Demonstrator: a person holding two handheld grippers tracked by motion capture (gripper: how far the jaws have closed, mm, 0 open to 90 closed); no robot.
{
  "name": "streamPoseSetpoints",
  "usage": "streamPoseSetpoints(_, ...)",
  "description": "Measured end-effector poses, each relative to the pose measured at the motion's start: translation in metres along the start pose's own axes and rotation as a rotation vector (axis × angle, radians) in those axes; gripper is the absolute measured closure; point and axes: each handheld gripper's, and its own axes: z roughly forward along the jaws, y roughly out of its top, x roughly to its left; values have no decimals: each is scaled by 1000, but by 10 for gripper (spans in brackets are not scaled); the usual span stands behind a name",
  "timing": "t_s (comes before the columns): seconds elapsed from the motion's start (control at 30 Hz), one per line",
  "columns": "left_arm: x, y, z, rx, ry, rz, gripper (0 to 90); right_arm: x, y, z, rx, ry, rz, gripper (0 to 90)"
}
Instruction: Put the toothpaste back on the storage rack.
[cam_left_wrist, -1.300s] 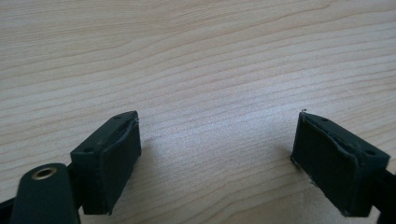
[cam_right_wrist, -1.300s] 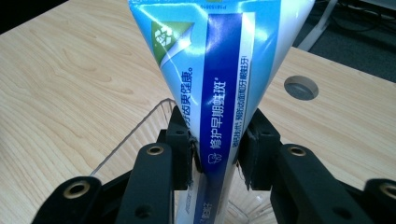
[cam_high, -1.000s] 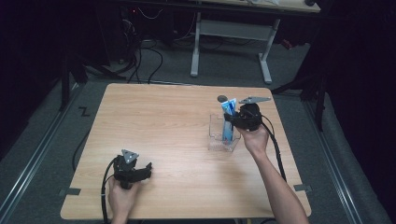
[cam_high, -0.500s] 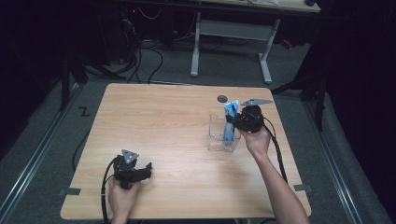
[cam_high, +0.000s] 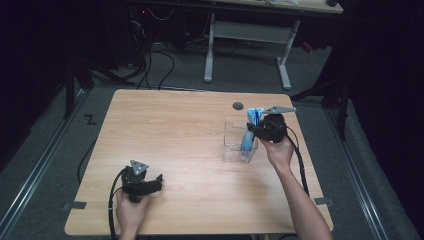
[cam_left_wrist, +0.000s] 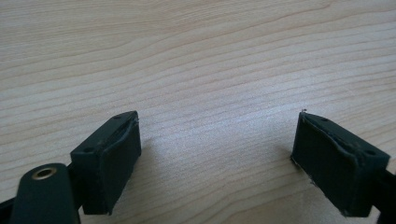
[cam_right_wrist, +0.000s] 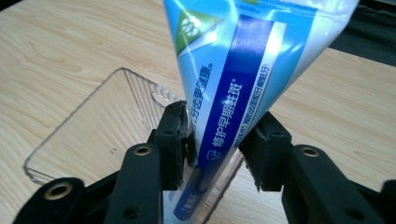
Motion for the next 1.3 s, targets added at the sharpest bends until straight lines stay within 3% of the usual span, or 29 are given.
streamPoseSetpoints(0.53, 0, 0, 0, 0, 0, -1, 157, -2, -2, -9, -29, -43, -27, 505)
streamPoseSetpoints(1.3, 0, 0, 0, 0, 0, -1, 157, -8, -8, -31, -88, -9, 2, 480)
